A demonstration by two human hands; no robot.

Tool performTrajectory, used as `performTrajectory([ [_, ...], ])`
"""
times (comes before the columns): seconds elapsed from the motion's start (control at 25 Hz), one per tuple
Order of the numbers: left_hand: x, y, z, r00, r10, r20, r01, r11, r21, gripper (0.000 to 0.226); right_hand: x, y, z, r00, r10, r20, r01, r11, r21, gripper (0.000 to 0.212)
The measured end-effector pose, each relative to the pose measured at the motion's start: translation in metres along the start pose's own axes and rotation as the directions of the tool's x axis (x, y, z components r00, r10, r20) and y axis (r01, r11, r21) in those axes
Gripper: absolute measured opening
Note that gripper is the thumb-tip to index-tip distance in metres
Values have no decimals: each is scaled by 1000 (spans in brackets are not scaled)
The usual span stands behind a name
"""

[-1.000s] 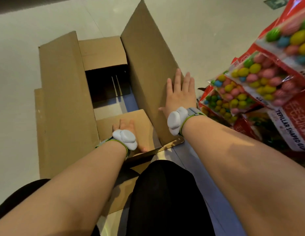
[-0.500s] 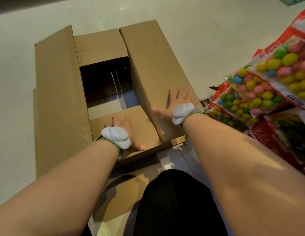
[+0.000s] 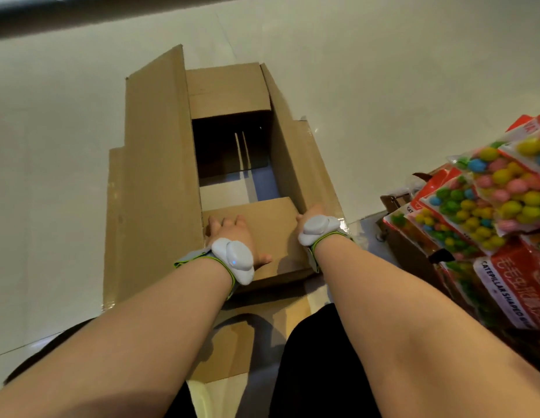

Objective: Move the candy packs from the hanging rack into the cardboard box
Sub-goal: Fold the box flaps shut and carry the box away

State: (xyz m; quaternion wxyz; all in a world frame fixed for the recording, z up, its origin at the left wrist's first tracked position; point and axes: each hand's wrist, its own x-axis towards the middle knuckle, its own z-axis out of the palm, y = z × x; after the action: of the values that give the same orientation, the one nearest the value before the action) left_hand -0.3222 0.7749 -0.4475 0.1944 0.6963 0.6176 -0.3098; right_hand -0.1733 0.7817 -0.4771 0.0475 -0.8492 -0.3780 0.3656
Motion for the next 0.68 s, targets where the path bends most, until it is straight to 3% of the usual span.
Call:
performTrajectory([
  [0.08, -12, -17, -14, 998, -35, -49, 37, 999, 40, 95, -7, -16, 1, 990, 107, -95, -124, 972, -201, 58],
  [0.12, -21, -28, -23, 993, -54, -101, 58, 998, 40, 89, -15, -27, 0, 989, 76, -128, -113, 943, -314, 62],
  [0.24, -46, -62, -39, 949, -93, -300, 129, 986, 102, 83, -33, -62, 4, 970, -216, -110, 137, 862, -488, 73],
  [0.36, -65, -110, -26, 879, -252, -404, 288, 957, 30, 82, -62, -103, 30, 915, -385, 123, 383, 728, -568, 90],
  [0.44, -69, -135, -11, 837, -424, -345, 392, 906, -161, 79, -82, -122, 46, 872, -436, 222, 473, 636, -609, 94],
  [0.52, -69, -155, 7, 811, -567, -141, 479, 784, -395, 77, -100, -131, 62, 820, -504, 271, 552, 573, -605, 98],
  [0.6, -60, -161, 21, 813, -581, 26, 500, 675, -542, 75, -109, -130, 69, 793, -535, 292, 584, 528, -617, 107],
  [0.68, -50, -163, 35, 826, -557, 86, 491, 638, -593, 72, -111, -127, 75, 797, -509, 324, 578, 488, -654, 119],
])
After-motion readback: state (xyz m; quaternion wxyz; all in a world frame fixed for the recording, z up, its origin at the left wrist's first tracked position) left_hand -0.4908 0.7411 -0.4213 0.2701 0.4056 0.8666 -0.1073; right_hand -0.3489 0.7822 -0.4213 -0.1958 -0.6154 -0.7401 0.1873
